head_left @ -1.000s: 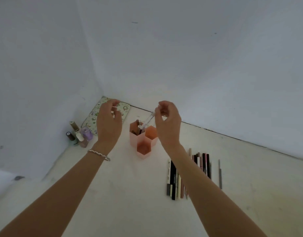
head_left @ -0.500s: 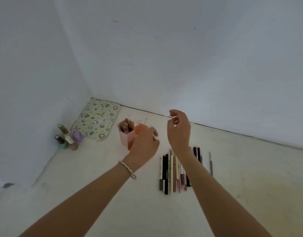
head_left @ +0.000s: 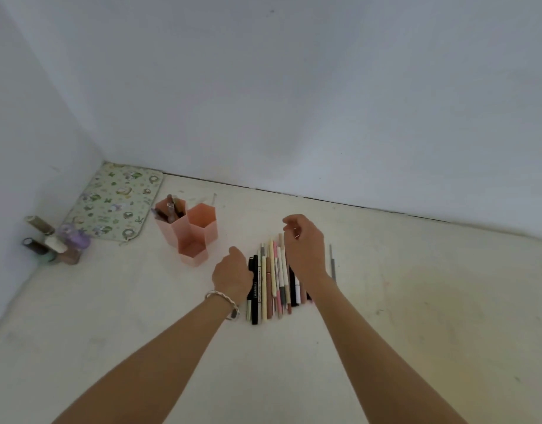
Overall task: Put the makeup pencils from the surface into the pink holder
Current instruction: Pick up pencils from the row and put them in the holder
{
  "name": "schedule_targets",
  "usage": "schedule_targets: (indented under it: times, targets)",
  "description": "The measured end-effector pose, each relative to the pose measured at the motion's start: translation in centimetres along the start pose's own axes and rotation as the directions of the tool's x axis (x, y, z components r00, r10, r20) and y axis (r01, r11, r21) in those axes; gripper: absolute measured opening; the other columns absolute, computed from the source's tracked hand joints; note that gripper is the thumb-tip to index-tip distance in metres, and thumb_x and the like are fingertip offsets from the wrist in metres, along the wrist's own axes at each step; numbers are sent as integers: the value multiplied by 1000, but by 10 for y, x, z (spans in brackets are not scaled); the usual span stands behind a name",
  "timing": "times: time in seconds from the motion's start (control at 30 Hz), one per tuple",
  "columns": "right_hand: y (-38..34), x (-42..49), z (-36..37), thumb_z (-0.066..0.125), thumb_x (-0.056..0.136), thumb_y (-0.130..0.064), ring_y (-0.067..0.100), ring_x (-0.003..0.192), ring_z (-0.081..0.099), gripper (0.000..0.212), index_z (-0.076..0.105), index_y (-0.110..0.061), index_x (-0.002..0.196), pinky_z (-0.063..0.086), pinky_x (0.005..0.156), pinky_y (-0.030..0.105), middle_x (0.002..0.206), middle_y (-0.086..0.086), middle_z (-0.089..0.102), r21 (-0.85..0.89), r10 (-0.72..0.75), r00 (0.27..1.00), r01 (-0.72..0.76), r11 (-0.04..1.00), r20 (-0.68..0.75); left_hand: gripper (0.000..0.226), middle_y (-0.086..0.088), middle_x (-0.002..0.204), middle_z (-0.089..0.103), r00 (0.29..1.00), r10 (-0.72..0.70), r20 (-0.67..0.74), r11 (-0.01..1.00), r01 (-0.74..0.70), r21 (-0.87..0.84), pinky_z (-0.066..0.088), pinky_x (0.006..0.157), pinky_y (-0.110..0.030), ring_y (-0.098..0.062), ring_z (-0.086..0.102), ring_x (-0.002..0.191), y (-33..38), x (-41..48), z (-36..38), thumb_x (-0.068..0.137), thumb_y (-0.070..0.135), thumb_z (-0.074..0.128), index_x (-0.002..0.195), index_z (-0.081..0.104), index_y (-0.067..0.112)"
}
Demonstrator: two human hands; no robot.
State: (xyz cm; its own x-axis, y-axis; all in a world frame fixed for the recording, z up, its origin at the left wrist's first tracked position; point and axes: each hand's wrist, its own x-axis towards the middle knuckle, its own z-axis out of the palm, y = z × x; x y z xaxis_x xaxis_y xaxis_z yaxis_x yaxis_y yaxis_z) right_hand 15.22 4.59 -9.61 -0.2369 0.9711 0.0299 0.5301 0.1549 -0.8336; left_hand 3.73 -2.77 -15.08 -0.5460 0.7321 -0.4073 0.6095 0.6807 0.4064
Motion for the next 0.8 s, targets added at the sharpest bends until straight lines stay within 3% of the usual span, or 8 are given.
schedule_targets:
  times: [0.1, 0.27, 0.33, 0.4, 0.5, 0.63, 0.73, 0.8]
  targets:
    - [1, -2, 14, 48, 93, -6, 7, 76, 58, 24, 67, -13, 107, 48, 74, 23, 94, -3, 65, -123, 13, 989, 5, 992, 146, 24, -9, 101, 64, 998, 64, -1, 993, -64, -94, 50, 76, -34, -28, 64, 93, -3, 6, -20, 89, 18, 63, 109, 57, 5]
    - [0, -10, 50, 52, 93, -15, 23, 90, 63, 17, 65, -4, 87, 49, 79, 29, 91, 6, 62, -511, 48, 920, 172, 842, 390, 11, 11, 75, 58, 960, 171, -221, 929, -232, -290, 38, 48, -12, -1, 55, 62, 0, 13, -82, 86, 15, 65, 94, 58, 17]
    - [2, -16, 63, 51, 94, -21, 25, 91, 62, 21, 59, -8, 79, 47, 90, 33, 88, 7, 59, -612, 35, 908, 253, 749, 418, 14, 12, 79, 59, 928, 187, -322, 893, -297, -338, 40, 51, -7, -1, 57, 64, 3, 10, -102, 85, 16, 65, 95, 57, 22]
    - [7, -21, 74, 51, 95, -23, 25, 102, 59, 20, 64, -9, 91, 44, 97, 35, 101, 8, 63, -664, 36, 903, 288, 690, 429, 16, 13, 81, 60, 905, 192, -380, 869, -336, -363, 40, 60, -9, -3, 58, 70, 4, 6, -115, 86, 18, 65, 96, 55, 25]
    - [10, -28, 85, 50, 93, -16, 23, 101, 59, 17, 66, -11, 94, 46, 85, 31, 104, 7, 64, -708, 48, 904, 299, 640, 425, 19, 14, 79, 59, 880, 206, -428, 816, -396, -421, 43, 63, -8, -9, 61, 74, 3, -1, -125, 87, 14, 65, 101, 56, 25]
    - [-6, -24, 90, 53, 84, -21, 25, 78, 62, 16, 54, -10, 72, 47, 63, 33, 74, 4, 58, -528, 101, 931, 108, 843, 352, 51, 11, 87, 60, 816, 155, -556, 724, -477, -498, 53, 59, -13, -1, 65, 73, -13, -2, -150, 89, 9, 64, 133, 48, 31]
    - [-33, 1, 78, 50, 87, -25, 24, 67, 58, 17, 53, -9, 86, 42, 59, 33, 74, 4, 60, -328, 97, 972, -21, 945, 216, 41, 13, 83, 60, 680, 35, -733, 716, -529, -456, 48, 59, -5, 6, 63, 71, -36, 10, -180, 89, 7, 64, 125, 52, 25]
    - [-55, 18, 67, 50, 91, -21, 17, 58, 53, 14, 52, -9, 96, 41, 54, 32, 70, 1, 59, -88, 43, 992, -33, 996, 116, 37, 13, 82, 60, 638, -21, -770, 726, -520, -450, 48, 61, -6, 2, 65, 73, -50, 18, -189, 89, 6, 62, 122, 52, 21]
